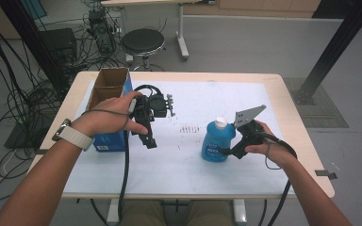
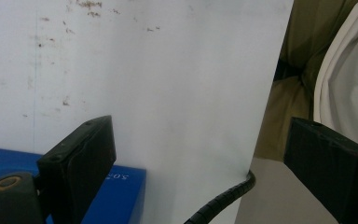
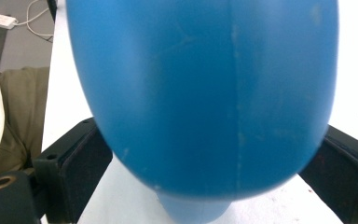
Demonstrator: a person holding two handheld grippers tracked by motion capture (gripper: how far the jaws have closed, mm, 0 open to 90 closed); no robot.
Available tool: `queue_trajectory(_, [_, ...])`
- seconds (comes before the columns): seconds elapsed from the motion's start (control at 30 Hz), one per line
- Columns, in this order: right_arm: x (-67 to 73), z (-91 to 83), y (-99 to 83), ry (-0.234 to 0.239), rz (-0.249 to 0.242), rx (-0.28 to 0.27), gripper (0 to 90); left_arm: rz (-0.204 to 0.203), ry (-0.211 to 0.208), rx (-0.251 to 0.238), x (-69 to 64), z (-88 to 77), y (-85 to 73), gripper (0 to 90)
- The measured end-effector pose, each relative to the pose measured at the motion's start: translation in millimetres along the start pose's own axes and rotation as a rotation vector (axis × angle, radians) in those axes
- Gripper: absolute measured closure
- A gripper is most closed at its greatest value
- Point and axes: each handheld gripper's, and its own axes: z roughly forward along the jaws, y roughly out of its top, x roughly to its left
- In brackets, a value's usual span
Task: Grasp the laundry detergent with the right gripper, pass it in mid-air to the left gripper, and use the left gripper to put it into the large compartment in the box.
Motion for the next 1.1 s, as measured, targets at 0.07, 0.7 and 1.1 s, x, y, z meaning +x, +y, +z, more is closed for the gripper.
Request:
queue_trajectory(0.07, [-0.4, 0.3, -0.7, 0.0, -0.002, -0.011, 8.7, -0.001, 0.0, -0.001, -0.1, 0.1, 0.0, 9.5])
queue_trajectory(0.7, [-1.0, 5.9, -7.4, 0.019, -0.001, -0.056, 13.4, -0.003, -0.003, -0.003, 0.6, 1.8, -0.2, 9.8])
queue_trajectory(1.1, [-0.9, 10.4, -11.6, 0.024, -0.005, -0.088, 17.7, -0.005, -0.004, -0.002, 1.6, 2.8, -0.7, 9.8])
